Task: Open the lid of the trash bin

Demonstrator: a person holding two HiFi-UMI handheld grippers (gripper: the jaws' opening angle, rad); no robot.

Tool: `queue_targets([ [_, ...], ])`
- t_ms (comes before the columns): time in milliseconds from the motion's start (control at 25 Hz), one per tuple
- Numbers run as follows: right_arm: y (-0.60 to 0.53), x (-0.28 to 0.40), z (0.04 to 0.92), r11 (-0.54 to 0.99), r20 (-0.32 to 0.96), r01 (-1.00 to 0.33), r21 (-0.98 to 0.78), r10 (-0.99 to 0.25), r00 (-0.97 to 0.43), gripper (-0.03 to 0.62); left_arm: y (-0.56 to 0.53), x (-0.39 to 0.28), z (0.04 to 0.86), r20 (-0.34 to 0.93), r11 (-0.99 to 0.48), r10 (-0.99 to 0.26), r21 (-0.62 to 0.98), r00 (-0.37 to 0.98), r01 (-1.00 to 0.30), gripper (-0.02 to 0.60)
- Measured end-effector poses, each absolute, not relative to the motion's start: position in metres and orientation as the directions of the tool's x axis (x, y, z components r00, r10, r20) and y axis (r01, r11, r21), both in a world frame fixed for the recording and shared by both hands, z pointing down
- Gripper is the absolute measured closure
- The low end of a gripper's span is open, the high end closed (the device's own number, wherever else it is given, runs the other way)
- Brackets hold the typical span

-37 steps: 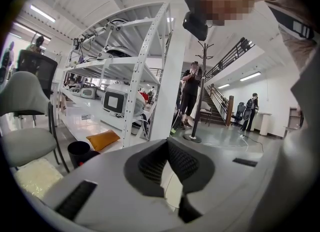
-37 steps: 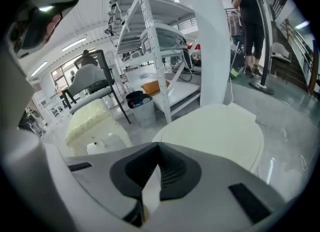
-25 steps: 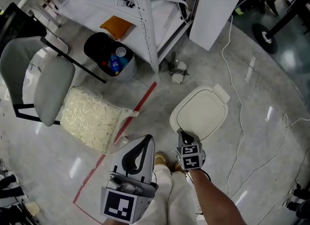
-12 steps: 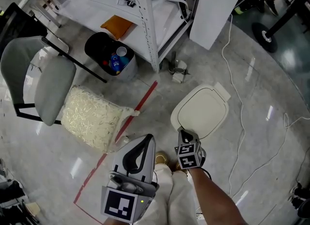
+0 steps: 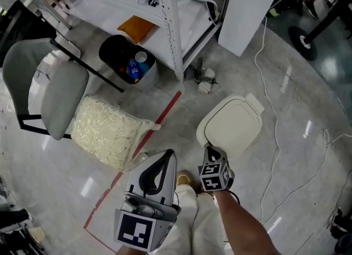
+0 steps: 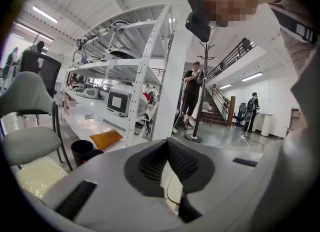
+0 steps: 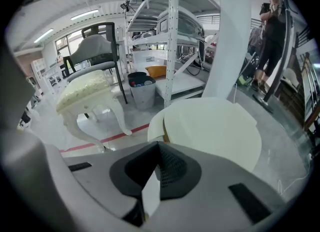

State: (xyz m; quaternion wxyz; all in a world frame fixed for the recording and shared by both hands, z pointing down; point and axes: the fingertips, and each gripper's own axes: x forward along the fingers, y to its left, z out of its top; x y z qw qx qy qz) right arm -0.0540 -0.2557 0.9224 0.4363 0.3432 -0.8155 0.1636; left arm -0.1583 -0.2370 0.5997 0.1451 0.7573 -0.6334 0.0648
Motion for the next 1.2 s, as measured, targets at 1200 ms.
queue_targets([
  [1200, -0.319, -0.012, 0.619, 0.601, 0.509, -0.794, -0.091, -0.658, -0.556, 0.562, -0.225, -0.143, 0.458, 0.229, -0.148, -0.957, 0.152, 0.18, -0.977, 0.583],
])
